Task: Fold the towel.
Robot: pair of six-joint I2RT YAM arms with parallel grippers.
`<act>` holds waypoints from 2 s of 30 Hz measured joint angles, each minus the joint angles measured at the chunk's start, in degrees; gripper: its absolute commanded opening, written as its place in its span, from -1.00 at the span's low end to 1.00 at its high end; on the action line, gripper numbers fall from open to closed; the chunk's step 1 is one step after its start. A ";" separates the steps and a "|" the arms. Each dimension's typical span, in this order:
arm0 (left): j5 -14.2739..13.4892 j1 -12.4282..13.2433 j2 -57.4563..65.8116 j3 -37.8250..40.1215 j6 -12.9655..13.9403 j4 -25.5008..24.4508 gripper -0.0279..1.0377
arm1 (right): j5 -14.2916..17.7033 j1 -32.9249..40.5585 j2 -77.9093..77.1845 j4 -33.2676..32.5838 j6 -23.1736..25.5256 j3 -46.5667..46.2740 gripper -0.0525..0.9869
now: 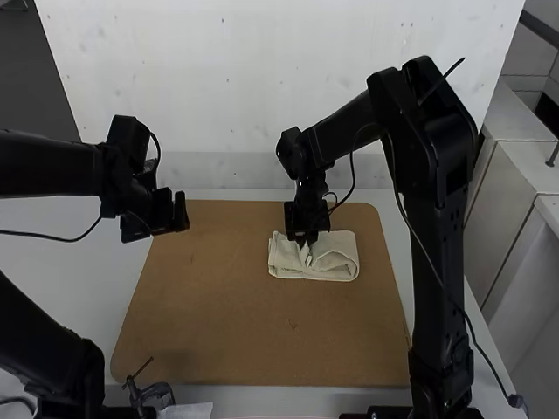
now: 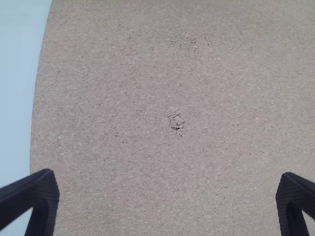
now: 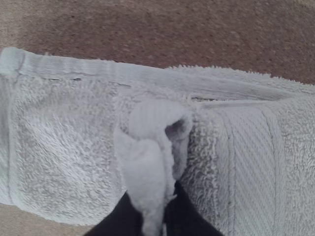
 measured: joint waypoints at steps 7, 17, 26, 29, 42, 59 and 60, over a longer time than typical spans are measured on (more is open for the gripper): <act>0.13 0.72 0.00 -0.92 0.83 0.92 0.91 | 1.16 2.93 2.62 -1.49 1.64 5.49 -0.87; 0.59 0.31 0.00 -1.01 0.85 2.19 0.91 | 2.29 5.68 8.07 -2.49 2.75 9.73 -0.70; 1.20 0.17 0.00 -1.09 0.85 2.51 0.91 | 2.25 5.75 6.88 -2.91 3.34 11.43 -0.28; 1.20 0.17 0.00 -1.46 0.85 2.64 0.91 | 2.05 5.33 3.15 -3.63 3.26 11.43 -0.74; 1.22 -2.10 0.00 -1.88 0.63 3.54 0.91 | 1.86 1.75 -4.28 -2.54 3.10 5.97 -0.87; 1.20 -2.05 0.00 -1.90 0.61 3.91 0.91 | 1.86 5.92 5.57 0.46 3.10 5.88 -0.87; 1.22 -2.05 0.00 -1.97 0.61 4.11 0.91 | 1.86 6.23 6.51 0.50 3.10 6.08 -0.87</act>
